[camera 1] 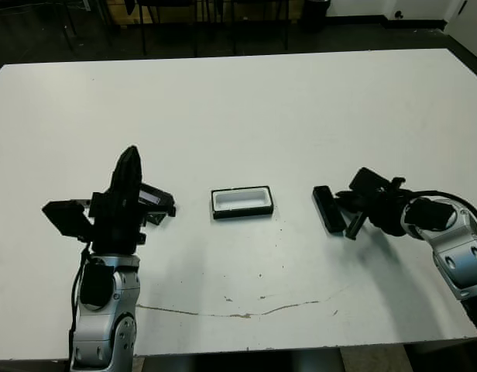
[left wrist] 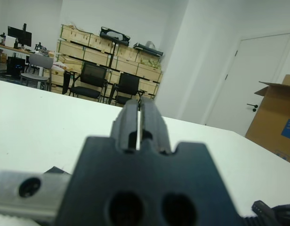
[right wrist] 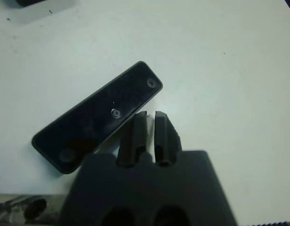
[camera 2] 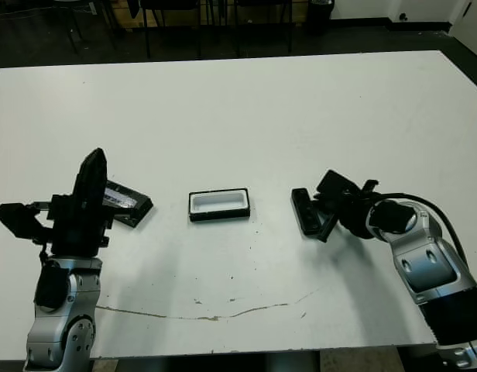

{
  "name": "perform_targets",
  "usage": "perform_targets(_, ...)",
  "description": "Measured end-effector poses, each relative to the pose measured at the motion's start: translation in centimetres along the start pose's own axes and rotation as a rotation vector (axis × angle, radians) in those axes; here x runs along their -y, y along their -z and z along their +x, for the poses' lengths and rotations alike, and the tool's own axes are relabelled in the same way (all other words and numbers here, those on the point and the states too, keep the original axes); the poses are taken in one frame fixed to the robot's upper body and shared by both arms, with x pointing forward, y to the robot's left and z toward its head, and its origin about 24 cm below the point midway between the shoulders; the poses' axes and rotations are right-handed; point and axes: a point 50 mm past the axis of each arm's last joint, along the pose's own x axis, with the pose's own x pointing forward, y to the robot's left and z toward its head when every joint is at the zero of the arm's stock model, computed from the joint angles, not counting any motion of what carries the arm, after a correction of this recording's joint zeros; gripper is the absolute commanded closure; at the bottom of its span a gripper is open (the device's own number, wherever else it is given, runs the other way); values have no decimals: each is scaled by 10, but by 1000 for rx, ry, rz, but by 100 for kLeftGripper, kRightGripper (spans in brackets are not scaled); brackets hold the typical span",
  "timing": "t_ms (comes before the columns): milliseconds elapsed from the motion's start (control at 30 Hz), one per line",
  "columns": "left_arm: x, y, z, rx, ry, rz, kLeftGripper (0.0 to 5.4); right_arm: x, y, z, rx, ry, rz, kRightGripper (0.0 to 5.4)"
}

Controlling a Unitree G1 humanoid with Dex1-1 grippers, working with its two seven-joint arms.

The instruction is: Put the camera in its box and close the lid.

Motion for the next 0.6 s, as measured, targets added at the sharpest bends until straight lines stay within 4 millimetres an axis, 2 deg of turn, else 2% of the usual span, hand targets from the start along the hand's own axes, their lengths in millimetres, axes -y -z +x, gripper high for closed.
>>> perform_targets(400,3,2,0,-7,2,7,540,-4,2,1,63,-15,53,538)
perform_targets(600,2,4,0,-7,-1,4,540,-1,11,0,35,190,109,538)
